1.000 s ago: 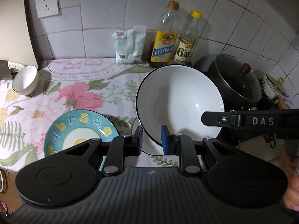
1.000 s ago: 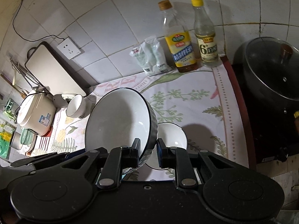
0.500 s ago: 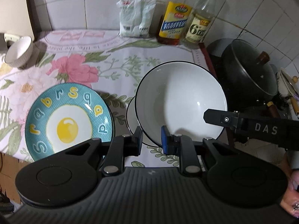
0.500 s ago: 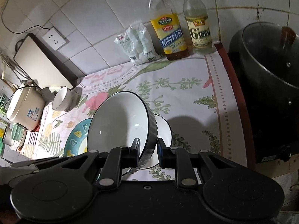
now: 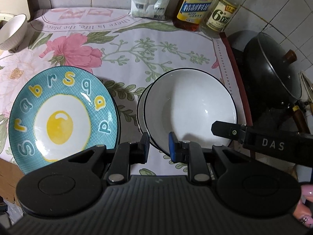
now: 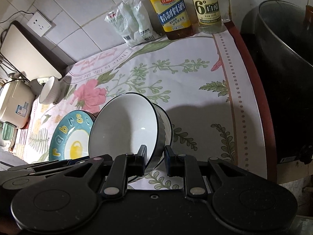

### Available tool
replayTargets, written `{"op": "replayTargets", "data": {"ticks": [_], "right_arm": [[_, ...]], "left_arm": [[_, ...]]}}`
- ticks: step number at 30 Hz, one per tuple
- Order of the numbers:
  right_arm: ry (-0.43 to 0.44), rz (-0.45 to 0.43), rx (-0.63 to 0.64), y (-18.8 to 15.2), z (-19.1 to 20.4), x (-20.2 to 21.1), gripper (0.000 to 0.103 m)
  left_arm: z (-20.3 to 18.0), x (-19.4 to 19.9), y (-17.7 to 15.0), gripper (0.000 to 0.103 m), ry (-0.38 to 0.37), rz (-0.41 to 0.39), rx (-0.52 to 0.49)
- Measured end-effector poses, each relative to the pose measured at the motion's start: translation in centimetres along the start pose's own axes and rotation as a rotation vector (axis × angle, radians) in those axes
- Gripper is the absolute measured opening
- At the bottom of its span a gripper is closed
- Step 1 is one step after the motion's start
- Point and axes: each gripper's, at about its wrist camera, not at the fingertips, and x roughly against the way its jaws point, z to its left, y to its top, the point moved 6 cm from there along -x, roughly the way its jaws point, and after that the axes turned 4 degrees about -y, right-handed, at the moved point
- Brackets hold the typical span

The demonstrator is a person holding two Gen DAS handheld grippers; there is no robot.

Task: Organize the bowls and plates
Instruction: 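Lift the second white bowl and lower it into the first bowl, then open both grippers to release the bowl and raise them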

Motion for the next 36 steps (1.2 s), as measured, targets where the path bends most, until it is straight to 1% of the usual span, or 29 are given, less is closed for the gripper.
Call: {"op": "replayTargets", "data": {"ticks": [4,9,12,15,22,26,30,33,35,36], "right_arm": [[-0.018,0.0,0.017,0.0,0.1,-0.7,0.026],[-0.06,-0.008,0.057,0.2,0.5,-1.4,0.026],[-0.068,-0.006,0.068,0.3,0.6,-1.8,0.026],[-0.085,-0.013,0.085,0.2,0.6,-2.1,0.026],[-0.096,-0.049,0.135,0.1,1.0,-2.3,0.028],[-0.107,-0.079,0.168,-0.1,1.1,-2.3,0.028],[-0.099,-0.129,0.185,-0.5,1.0,-2.2,0.028],[-0.089,-0.143,0.196,-0.8,1.0,-1.9,0.028],[-0.083,-0.144,0.19,-1.0,1.0,-1.3,0.031],[-0.075,-0.151,0.191,-1.1,1.1,-0.8,0.034]], "left_arm": [[0.1,-0.7,0.1,0.019,0.005,0.016,-0.003],[0.1,-1.2,0.4,0.019,0.015,0.028,-0.005],[0.3,-1.5,0.4,0.019,0.021,0.041,0.001],[0.6,-1.5,0.6,0.019,0.007,0.047,0.028],[1.1,-1.7,0.8,0.019,-0.009,0.053,0.046],[0.9,-1.6,0.6,0.019,-0.001,0.03,0.03],[0.7,-1.4,0.2,0.019,0.021,-0.011,-0.006],[0.4,-1.3,0.1,0.019,0.036,-0.01,-0.022],[0.3,-0.7,0.1,0.023,0.026,-0.014,-0.011],[0.1,-0.3,0.1,0.023,0.021,-0.018,-0.011]]}}
